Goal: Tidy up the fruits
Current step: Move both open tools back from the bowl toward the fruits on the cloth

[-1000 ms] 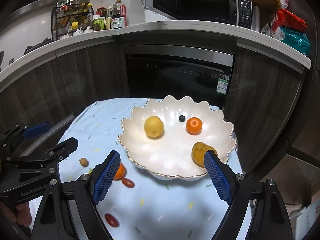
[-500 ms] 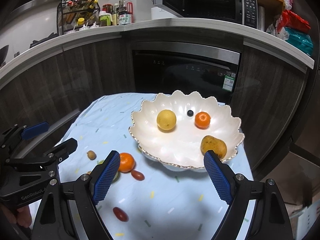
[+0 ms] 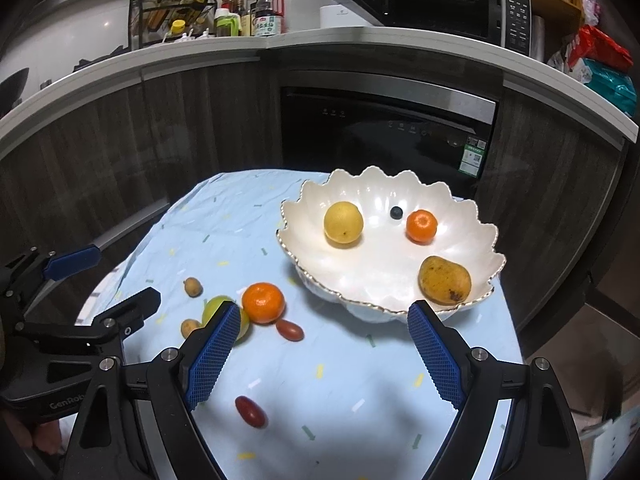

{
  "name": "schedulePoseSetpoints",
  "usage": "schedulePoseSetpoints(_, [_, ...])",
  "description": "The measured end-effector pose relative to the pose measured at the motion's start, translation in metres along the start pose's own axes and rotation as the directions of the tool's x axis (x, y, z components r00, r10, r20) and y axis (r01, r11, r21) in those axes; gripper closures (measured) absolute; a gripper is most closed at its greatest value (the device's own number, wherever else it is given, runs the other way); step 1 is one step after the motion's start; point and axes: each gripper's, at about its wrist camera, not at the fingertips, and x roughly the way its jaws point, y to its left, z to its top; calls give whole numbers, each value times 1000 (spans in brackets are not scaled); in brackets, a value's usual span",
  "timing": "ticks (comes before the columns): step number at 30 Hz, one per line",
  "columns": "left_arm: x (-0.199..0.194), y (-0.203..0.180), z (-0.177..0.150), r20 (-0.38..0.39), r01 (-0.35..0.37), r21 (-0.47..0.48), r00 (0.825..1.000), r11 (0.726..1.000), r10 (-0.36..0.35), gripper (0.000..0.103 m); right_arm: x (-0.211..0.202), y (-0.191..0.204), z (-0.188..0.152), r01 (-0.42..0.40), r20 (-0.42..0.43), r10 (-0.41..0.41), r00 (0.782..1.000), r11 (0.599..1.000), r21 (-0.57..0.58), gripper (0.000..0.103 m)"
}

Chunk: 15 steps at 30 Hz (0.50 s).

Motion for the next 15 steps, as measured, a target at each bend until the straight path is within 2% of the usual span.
schedulePoseSetpoints(15, [5, -3, -20, -26, 16, 32, 1000, 999, -15, 22, 5, 11, -20, -33, -36, 32, 999, 999, -20, 17])
